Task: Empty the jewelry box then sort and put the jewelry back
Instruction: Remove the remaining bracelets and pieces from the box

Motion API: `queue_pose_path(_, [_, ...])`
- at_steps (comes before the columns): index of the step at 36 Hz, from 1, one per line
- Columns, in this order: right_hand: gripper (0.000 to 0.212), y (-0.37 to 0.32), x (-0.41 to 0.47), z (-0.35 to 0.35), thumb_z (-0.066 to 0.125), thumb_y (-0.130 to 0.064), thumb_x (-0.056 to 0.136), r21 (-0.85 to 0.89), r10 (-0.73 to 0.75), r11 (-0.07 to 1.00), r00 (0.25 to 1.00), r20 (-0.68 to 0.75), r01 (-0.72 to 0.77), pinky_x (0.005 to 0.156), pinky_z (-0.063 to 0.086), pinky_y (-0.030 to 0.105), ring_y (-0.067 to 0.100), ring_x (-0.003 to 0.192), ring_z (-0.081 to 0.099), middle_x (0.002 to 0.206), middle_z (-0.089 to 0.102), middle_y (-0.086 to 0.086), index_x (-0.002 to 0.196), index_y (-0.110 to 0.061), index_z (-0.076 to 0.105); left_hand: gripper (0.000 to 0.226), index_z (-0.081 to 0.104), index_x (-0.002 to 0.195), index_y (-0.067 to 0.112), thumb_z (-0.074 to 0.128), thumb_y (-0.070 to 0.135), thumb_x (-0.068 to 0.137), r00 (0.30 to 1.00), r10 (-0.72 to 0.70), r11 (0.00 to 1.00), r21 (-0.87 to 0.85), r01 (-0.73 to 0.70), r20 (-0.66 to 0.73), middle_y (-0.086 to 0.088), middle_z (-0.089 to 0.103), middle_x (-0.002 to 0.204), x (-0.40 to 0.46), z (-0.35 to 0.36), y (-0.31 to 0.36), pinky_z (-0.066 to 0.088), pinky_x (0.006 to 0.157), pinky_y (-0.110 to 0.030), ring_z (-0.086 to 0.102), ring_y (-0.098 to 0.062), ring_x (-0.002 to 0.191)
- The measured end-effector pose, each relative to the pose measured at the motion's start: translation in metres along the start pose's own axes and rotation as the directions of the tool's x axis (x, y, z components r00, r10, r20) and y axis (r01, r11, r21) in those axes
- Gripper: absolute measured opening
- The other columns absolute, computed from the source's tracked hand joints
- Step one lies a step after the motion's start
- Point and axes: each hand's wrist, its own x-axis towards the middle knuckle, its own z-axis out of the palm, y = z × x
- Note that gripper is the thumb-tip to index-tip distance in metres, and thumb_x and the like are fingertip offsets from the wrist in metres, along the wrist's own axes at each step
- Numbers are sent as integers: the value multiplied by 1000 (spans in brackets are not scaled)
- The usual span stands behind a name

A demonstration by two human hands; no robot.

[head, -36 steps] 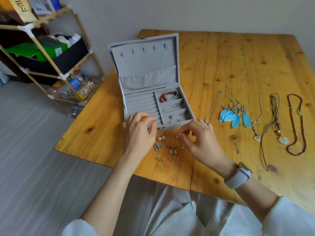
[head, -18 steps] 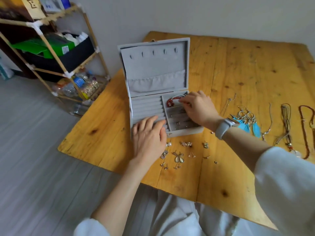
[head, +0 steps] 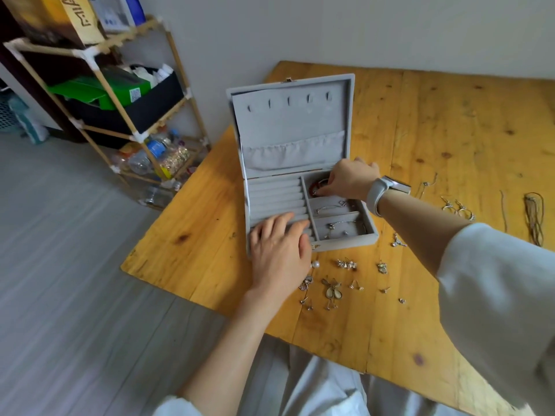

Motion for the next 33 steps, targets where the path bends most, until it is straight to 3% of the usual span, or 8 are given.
queue_pose_path(3, [44, -3, 1, 0, 58, -56, 78, 3, 32, 999, 999, 10, -32, 99, 26, 45, 28, 114, 39, 99, 59, 6, 94, -16, 66, 41, 65, 110, 25, 32, 35, 87, 1000, 2, 1000, -1, -2, -3, 2, 60, 120, -1, -1, 0, 37, 96, -40, 52, -19, 114])
queue_pose_path(9, [23, -3, -1, 3, 54, -31, 84, 8, 40, 999, 999, -17, -40, 98, 26, 44, 28, 114, 38, 103, 60, 8, 95, -15, 66, 39, 66, 108, 25, 34, 33, 87, 1000, 4, 1000, 5, -4, -6, 2, 62, 118, -2, 0, 0, 40, 94, -40, 54, -19, 112])
queue_pose_path(13, [18, 8, -10, 3, 52, -25, 85, 204, 13, 979, 997, -79, 4, 90, 33, 40, 25, 98, 42, 88, 58, 7, 81, -11, 64, 40, 66, 107, 25, 34, 34, 86, 1000, -12, 1000, 1, 12, -5, 4, 62, 117, 1, -2, 1, 40, 94, -39, 54, -18, 112])
queue_pose_path(16, [20, 13, -21, -4, 52, -17, 86, 543, -26, 835, 992, -122, 89, 66, 43, 30, 22, 72, 50, 75, 59, 10, 78, -1, 61, 41, 64, 111, 27, 33, 35, 86, 1000, -17, 1000, -7, 17, 22, 6, 58, 122, 2, -5, 2, 34, 97, -38, 49, -16, 116])
queue_pose_path(18, [16, 16, -35, -14, 49, -12, 88, 702, 2, 697, 978, -210, 149, 49, 36, 16, 13, 56, 43, 66, 52, 4, 79, -2, 58, 36, 61, 116, 29, 38, 34, 89, 996, -30, 999, -14, 32, 83, 9, 54, 126, 6, -7, 1, 27, 100, -36, 42, -13, 120])
queue_pose_path(23, [10, 32, -67, -20, 44, -8, 91, 875, 115, 442, 954, -275, 199, 46, 37, 8, -4, 49, 50, 76, 63, 2, 85, -7, 52, 29, 59, 119, 23, 47, 24, 93, 994, -27, 1000, -11, 28, 102, 5, 54, 119, 35, -12, 5, 28, 96, -33, 45, -14, 112])
queue_pose_path(28, [15, 51, -88, -14, 43, -13, 95, 905, 136, 381, 956, -260, 192, 46, 37, 11, 5, 49, 50, 67, 63, 2, 81, -12, 48, 31, 61, 120, 22, 50, 12, 92, 973, 143, 983, 86, -161, 183, -2, 54, 108, 91, -5, 10, 33, 87, -34, 45, -22, 108])
queue_pose_path(33, [14, 67, -101, -18, 45, -17, 94, 908, 171, 363, 942, -287, 210, 48, 39, 14, 8, 50, 48, 62, 59, 0, 81, -16, 49, 20, 66, 106, 33, 55, 27, 91, 906, 113, 954, 211, -214, 408, -1, 52, 116, 133, -6, 16, 32, 93, -34, 40, -21, 117])
